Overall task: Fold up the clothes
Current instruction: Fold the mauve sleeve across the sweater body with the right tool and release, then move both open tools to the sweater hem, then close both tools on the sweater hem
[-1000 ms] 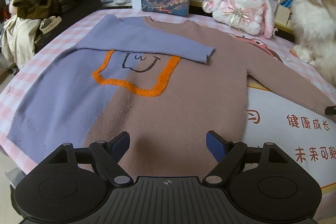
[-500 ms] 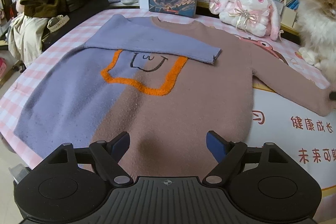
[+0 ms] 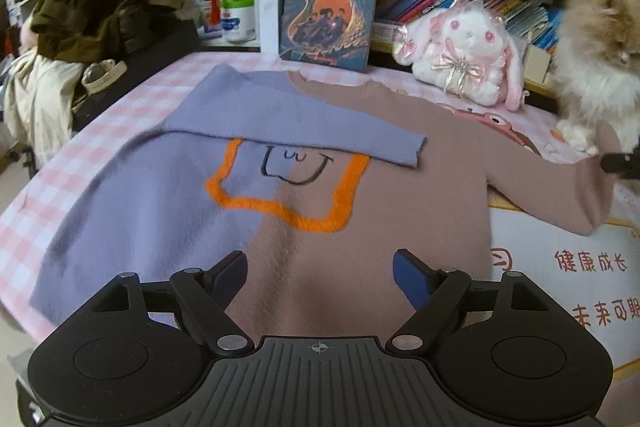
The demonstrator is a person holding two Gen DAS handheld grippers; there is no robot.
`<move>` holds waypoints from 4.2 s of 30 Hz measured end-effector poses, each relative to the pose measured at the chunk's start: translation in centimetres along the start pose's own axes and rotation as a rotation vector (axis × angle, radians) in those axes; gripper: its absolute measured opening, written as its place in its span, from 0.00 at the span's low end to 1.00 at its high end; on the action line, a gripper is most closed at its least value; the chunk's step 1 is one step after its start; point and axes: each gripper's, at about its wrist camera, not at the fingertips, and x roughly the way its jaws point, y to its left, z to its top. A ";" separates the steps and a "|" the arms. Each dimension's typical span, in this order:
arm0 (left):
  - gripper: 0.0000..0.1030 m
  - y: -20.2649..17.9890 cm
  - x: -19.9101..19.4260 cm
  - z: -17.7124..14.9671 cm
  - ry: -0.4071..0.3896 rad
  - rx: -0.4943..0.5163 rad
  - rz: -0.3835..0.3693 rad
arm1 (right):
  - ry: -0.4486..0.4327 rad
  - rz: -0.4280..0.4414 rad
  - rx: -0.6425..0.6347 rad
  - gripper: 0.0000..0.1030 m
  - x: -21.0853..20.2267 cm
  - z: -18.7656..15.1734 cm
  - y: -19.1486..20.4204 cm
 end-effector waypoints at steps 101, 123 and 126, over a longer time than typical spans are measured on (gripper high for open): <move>0.68 25.1 0.5 -2.0 0.151 -0.114 -0.138 | 0.209 -0.145 -0.048 0.41 -3.7 -19.5 16.4; 0.26 27.0 1.3 -0.5 0.184 -0.265 -0.250 | 0.189 -0.039 0.066 0.17 -3.4 -18.5 17.2; 0.30 27.6 1.8 -1.1 0.206 -0.296 -0.269 | 0.205 -0.041 0.101 0.26 -3.0 -18.7 16.7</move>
